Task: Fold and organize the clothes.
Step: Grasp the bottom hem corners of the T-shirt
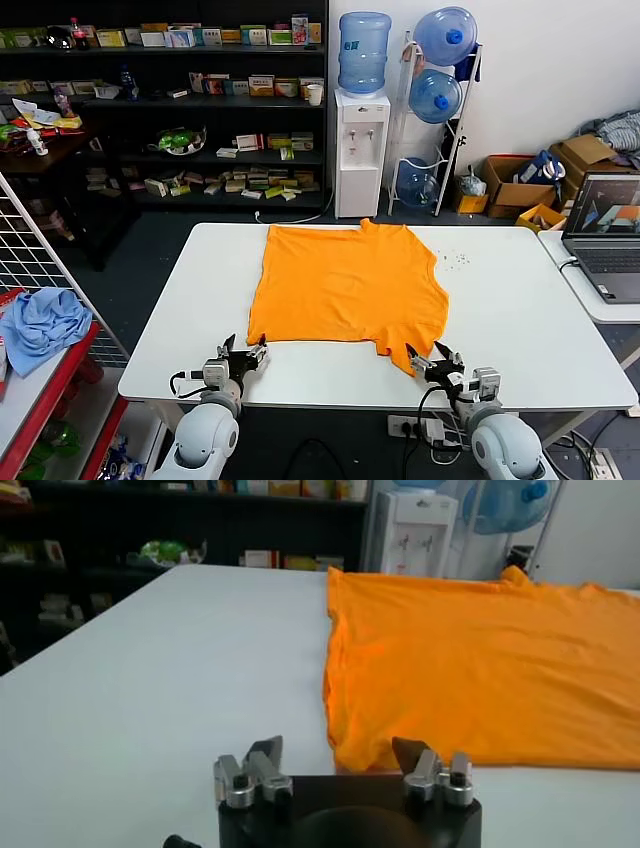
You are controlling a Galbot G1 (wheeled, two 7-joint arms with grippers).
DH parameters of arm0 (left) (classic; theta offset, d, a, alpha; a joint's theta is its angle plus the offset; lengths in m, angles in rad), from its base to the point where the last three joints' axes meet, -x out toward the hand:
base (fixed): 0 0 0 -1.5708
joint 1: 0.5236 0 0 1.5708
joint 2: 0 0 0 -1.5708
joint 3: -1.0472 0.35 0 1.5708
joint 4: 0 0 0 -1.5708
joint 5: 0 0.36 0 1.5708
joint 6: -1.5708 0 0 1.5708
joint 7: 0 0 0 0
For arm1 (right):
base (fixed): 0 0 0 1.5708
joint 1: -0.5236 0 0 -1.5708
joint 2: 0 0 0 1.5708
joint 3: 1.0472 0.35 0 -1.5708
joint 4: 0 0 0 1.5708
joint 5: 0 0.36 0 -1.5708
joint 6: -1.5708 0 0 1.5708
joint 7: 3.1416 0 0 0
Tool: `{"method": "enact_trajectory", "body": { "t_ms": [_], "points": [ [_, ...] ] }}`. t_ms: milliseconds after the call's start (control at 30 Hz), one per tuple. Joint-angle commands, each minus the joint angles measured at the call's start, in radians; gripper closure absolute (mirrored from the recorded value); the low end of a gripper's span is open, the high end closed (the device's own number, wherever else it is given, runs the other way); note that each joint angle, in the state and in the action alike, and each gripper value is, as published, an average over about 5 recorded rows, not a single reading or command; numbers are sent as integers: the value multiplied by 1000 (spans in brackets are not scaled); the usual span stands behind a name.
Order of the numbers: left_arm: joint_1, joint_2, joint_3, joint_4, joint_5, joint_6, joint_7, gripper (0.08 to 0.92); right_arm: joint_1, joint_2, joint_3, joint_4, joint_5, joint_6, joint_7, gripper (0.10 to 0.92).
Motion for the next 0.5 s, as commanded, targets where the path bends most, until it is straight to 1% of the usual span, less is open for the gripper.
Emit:
{"method": "enact_trajectory", "body": {
  "t_ms": [33,333,433,500],
  "points": [
    [-12,-1,3,12,-11,31,2,406,12,4,-7,-2,9,-13,6,489],
    [0,0,-3,3,-18,41,14,666,6,8,-5,-2,2,-29,27,749],
    [7,2,-3,-9,-20,42,17,752,0,8,-3,2,-23,-34,21,835],
    [15,7,-2,-24,-27,46,17,804,-9,6,0,14,-42,-37,14,877]
  ]
}}
